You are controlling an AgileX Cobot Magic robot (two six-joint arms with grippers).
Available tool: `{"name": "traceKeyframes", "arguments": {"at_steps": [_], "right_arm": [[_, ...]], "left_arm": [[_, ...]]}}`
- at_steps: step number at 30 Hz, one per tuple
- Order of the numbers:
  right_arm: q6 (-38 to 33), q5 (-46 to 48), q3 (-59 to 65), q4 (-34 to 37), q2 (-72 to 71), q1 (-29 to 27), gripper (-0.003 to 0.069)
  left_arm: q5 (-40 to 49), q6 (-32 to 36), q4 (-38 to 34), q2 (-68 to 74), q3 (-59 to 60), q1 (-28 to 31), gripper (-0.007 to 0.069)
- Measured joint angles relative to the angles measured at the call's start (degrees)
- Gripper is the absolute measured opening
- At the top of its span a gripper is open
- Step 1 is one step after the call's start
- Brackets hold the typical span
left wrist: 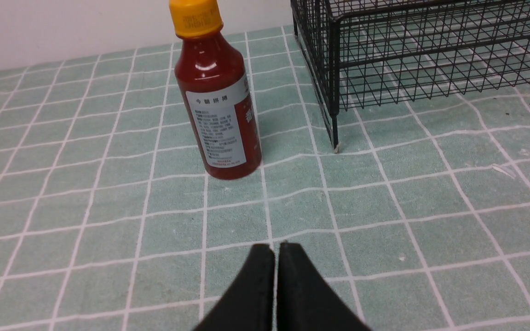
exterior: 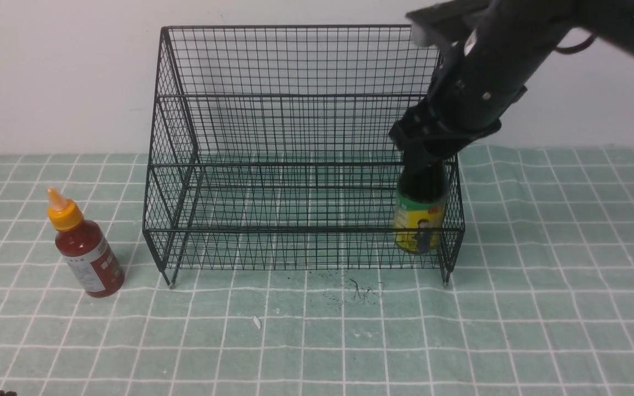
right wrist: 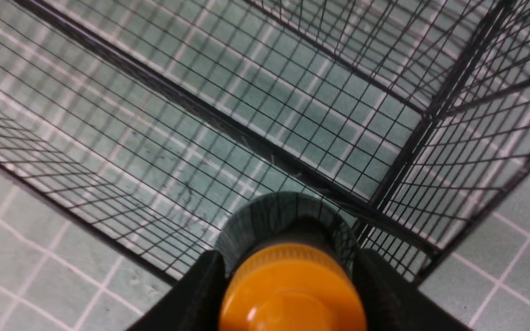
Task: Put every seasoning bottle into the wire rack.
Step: Use the right arm to put the condiment bottle back on the shelf
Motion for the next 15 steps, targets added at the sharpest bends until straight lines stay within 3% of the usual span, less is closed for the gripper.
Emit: {"name": "traceKeyframes", "arguments": {"at_steps": [5,15], "right_arm": [[1.2,-0.5,-0.1,-1.6,1.9,1.3,0.0338],[5.6,-1.1,-0.2,-2.4,1.2,1.4,0.0507]], "left_arm": [[0.0,0.0,0.0,0.0,0.0,0.0,-0.0006],[0.0,0.0,0.0,0.0,0.0,0.0,-0.0006]]}}
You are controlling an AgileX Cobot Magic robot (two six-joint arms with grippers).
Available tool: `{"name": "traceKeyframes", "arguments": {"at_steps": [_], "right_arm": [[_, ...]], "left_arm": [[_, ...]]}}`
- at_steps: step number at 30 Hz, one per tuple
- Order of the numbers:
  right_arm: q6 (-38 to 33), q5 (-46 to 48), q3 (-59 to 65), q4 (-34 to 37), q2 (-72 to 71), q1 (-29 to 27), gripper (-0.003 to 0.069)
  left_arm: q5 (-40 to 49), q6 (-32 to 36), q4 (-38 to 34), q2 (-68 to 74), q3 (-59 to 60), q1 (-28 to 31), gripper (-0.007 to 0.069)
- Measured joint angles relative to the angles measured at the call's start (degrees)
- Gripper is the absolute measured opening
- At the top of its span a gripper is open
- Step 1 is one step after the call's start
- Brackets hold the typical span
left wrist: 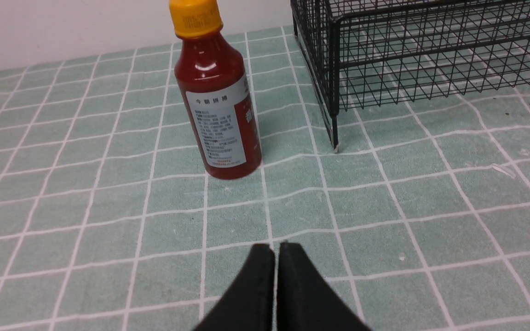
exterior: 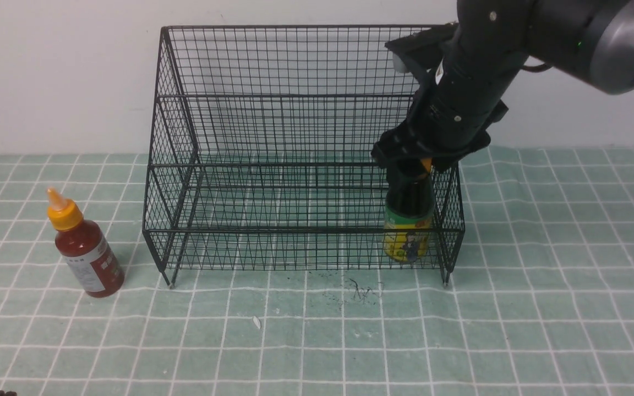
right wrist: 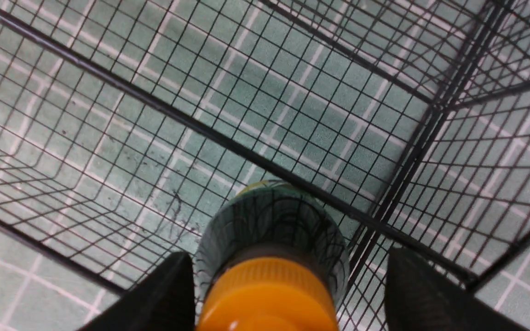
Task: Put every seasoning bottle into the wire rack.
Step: Use the right arm to put the condiment bottle back on the shelf, then use the left arm to grab the condiment bottle closest to it
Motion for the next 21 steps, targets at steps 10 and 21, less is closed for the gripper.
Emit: {"name": "traceKeyframes", "arguments": {"at_steps": [10,21], "right_arm": [[3.5,0.1,0.0,-0.4,-21.1,0.1,0.0422],[7.6,0.3,14.2,-5.1,-55.4,0.1,-0.0004]], "left_arm": [[0.0,0.0,0.0,0.0,0.0,0.0,-0.0006],[0.0,0.0,0.0,0.0,0.0,0.0,-0.0006]]}}
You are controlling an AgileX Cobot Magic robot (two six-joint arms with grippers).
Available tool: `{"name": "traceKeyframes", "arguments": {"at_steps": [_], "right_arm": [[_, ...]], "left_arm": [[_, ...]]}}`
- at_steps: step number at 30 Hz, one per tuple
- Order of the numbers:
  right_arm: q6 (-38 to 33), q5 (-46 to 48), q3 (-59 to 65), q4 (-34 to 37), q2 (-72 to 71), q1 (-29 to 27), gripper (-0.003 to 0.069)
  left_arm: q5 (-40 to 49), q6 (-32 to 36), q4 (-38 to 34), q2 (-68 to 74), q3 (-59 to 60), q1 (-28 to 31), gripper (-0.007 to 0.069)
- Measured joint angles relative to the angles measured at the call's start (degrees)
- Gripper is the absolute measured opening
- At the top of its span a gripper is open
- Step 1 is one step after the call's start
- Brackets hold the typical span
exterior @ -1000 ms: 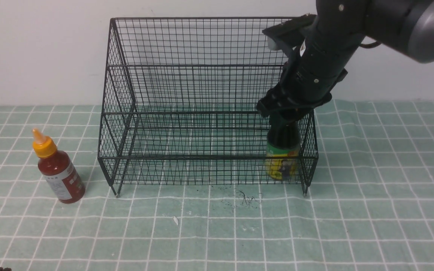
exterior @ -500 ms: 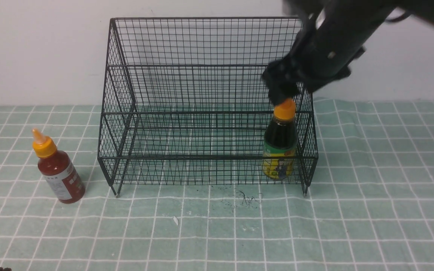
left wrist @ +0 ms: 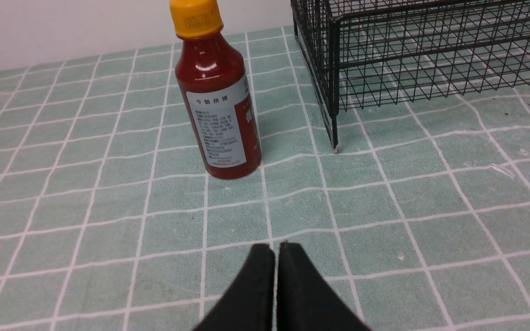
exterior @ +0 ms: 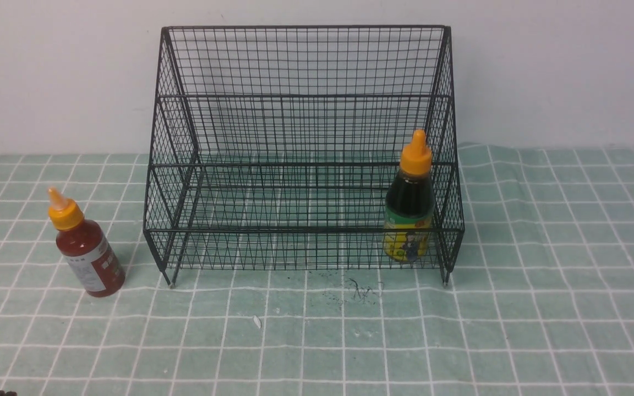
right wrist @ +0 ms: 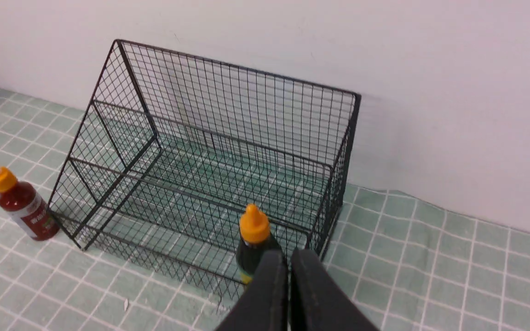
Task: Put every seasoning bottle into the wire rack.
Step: Use the left arm to grab the condiment bottle closest to it
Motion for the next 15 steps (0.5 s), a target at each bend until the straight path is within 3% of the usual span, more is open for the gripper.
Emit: {"name": "traceKeyframes", "arguments": {"at_steps": [15], "right_arm": [[7.9,-32.1,58.2,-0.1,-49.2,0.0,-0.0013]], "left_arm": [[0.0,0.0,0.0,0.0,0.0,0.0,-0.0006]]}}
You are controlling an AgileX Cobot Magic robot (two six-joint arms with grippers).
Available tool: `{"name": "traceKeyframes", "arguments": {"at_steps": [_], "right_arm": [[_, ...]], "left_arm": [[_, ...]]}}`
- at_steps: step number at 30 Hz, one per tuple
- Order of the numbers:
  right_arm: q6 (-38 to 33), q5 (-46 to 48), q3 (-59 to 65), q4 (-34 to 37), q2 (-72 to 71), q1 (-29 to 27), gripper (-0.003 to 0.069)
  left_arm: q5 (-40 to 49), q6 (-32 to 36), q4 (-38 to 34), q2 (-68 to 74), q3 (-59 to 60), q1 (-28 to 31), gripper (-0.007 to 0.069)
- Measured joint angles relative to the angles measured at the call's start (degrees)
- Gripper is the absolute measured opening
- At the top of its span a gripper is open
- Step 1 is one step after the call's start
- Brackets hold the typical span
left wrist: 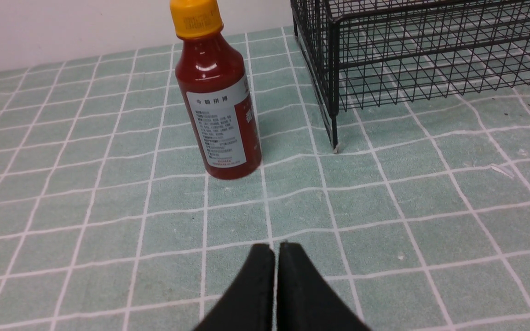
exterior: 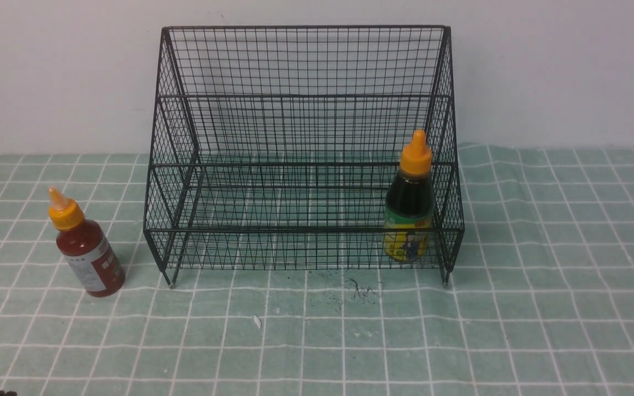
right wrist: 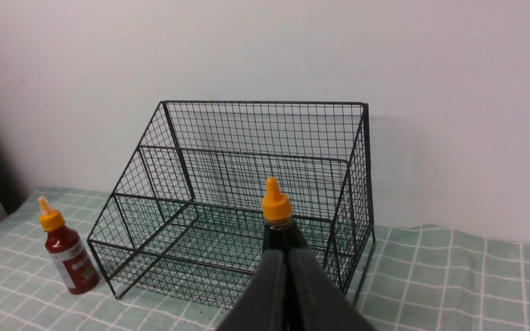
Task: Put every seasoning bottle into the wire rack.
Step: Use the left arm to grab the condiment bottle closest to it
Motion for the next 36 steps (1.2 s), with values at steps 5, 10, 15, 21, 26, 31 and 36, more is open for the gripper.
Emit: {"name": "traceKeyframes", "arguments": {"at_steps": [5,10,15,21,26,31,36], "right_arm": [[1.3,-2.6,9.7,1.1,-7.1,0.0,-0.0014],[0.7,-4.1,14.7,0.4,-7.3,0.0,-0.0014],[-3.6,-6.8,16.2,0.7,-7.3,0.0,-0.0015],[-15.3,-14.4,19.4,7.1,-7.3,0.0,-0.0015],[-17.9,-16.4,22.8,7.9,-7.3,-0.2,-0.0015],[-18.0,-16.5,28.6,6.8,-7.3,-9.3,-0.0015],[-17.1,-16.3,34.0,6.6,-7.3,-20.5,-0.0015]], "left_arm": [[0.0,0.0,0.0,0.0,0.0,0.0,-0.0006],[0.0,0.0,0.0,0.0,0.0,0.0,-0.0006],[0.0,0.0,0.0,0.0,0.0,0.0,-0.0006],[0.0,0.0,0.0,0.0,0.0,0.0,-0.0006],[0.0,0.0,0.0,0.0,0.0,0.0,-0.0006],[0.0,0.0,0.0,0.0,0.0,0.0,-0.0006],[0.0,0.0,0.0,0.0,0.0,0.0,-0.0006]]}}
